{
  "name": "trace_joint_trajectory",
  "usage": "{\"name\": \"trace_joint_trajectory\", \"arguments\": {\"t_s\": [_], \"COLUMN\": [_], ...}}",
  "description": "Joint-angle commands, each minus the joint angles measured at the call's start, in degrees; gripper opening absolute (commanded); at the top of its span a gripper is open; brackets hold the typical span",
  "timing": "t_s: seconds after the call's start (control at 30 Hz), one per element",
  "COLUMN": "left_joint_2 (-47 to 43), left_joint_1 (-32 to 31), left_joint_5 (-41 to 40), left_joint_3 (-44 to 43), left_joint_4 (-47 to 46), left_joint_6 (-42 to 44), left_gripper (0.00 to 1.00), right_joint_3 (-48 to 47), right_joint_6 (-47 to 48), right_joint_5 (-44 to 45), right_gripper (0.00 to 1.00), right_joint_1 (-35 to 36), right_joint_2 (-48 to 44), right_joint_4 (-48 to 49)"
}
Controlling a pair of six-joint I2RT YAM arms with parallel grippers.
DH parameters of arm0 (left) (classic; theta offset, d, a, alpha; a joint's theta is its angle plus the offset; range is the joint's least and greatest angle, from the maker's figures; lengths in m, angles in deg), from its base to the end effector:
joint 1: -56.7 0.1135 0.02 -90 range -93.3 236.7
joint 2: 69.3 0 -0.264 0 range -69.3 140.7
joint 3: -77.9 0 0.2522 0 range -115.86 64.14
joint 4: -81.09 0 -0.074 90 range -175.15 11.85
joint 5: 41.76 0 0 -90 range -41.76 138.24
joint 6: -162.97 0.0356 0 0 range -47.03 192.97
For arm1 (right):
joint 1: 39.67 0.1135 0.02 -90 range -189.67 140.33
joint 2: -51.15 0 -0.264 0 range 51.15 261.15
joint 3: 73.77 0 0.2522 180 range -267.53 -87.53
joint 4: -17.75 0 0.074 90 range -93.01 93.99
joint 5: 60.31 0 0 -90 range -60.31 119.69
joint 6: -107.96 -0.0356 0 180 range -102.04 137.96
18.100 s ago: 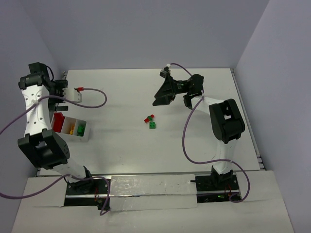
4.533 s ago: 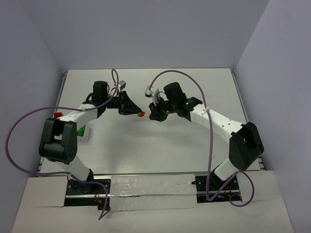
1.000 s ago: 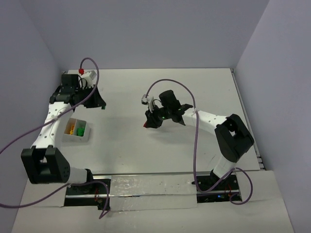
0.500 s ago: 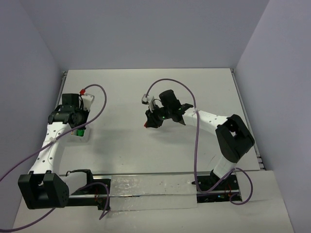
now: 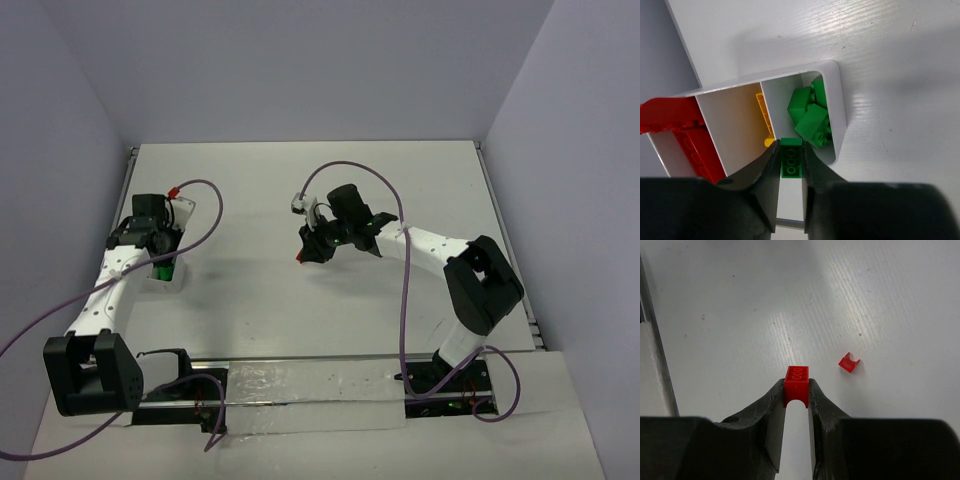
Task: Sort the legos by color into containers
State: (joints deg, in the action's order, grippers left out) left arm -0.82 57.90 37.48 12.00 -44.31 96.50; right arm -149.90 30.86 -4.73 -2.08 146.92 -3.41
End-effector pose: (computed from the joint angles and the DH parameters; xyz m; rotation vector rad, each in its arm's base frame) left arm 0.2340 0.0115 0.2562 0.4315 2.5578 0.4021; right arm 0.2748 0.2370 0.2239 -1.2596 1.9164 0.9093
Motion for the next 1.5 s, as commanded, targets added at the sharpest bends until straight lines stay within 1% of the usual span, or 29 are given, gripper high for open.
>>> {"name": "trace_joint_trajectory", "arguments": {"t_s": [0.0,0.07,0.27,0.33,0.43,0.5,0.53,0.57,0.6,0.63,0.67,0.8,0.83,0.9,0.97,1.03,1.1,1.23,1.47], "left_joint_2": [1.44,2.11,3.67,3.79,2.48,0.32,-0.14,-0.79,-0.8,-0.32,0.2,4.78,6.85,11.16,13.87,19.64,23.29,29.31,36.19], "left_joint_1": [0.38,0.38,0.59,0.68,0.73,0.65,0.59,-0.3,-2.62,-4.21,-6.23,-23.26,-26.04,-31.46,-35.29,-39.07,-40.42,-41.58,-41.98], "left_joint_5": [0.13,0.34,-0.35,-0.2,3.73,12.52,16.88,23.77,27.34,28.35,28.85,26.4,25.86,24.86,23.51,21.48,19.81,20.35,15.34], "left_joint_3": [-0.3,-0.46,-0.38,-0.65,-3.44,-7.43,-8.82,-10.81,-11.47,-12.32,-12.61,-11.3,-10.36,-10.22,-10.96,-13.44,-16.18,-20.31,-23.79], "left_joint_4": [-4.75,-5.24,-6.89,-6.99,-4.88,-2.72,-0.75,-0.47,-1.26,-2.32,-2.6,-9.25,-10.84,-13.46,-14.38,-14.38,-13.15,-9.9,-9.46], "left_joint_6": [1.25,1.25,1.64,1.73,1.98,2.58,2.7,1.94,-0.85,-3.97,-4.8,-16.69,-19.46,-21.83,-22.83,-22.25,-20.7,-17.08,-17.03], "left_gripper": [0.34,0.38,0.55,0.58,0.6,0.59,0.57,0.55,0.55,0.55,0.54,0.52,0.53,0.54,0.56,0.56,0.56,0.56,0.55], "right_joint_3": [-2.23,-2.23,-2.32,-2.41,-2.21,-2.04,-1.85,-1.42,-1.01,-0.86,-0.57,1.73,2.47,3.75,4.66,5.61,5.89,6.34,5.42], "right_joint_6": [0.13,0.06,0.1,0.0,-0.9,-2.41,-3.27,-4.95,-5.85,-7.39,-8.51,-11.03,-10.99,-10.64,-10.36,-9.63,-9.35,-9.39,-9.74], "right_joint_5": [0.41,0.41,0.41,0.44,0.35,-0.6,-1.31,-3.1,-4.56,-4.94,-5.24,-5.19,-4.6,-3.89,-3.29,-2.51,-2.23,-2.32,-3.2], "right_gripper": [0.0,0.0,0.0,0.0,0.0,0.0,0.0,0.0,0.0,0.0,0.0,0.0,0.0,0.0,0.0,0.0,0.0,0.0,0.0], "right_joint_1": [-0.59,-0.72,-0.98,-1.2,-2.13,-3.36,-5.34,-7.95,-9.34,-11.93,-12.62,-20.8,-22.09,-24.59,-26.15,-27.42,-28.13,-28.84,-28.98], "right_joint_2": [-1.78,-1.81,-1.81,-1.88,-2.27,-2.61,-2.81,-3.24,-3.64,-3.79,-4.09,-6.46,-7.35,-8.72,-10.07,-11.47,-12.05,-12.19,-10.95], "right_joint_4": [-0.25,-0.3,-0.47,-0.55,-0.51,-0.42,-0.24,0.02,0.18,0.25,0.27,-0.49,-1.33,-2.57,-3.24,-4.38,-4.99,-5.13,-5.18]}}
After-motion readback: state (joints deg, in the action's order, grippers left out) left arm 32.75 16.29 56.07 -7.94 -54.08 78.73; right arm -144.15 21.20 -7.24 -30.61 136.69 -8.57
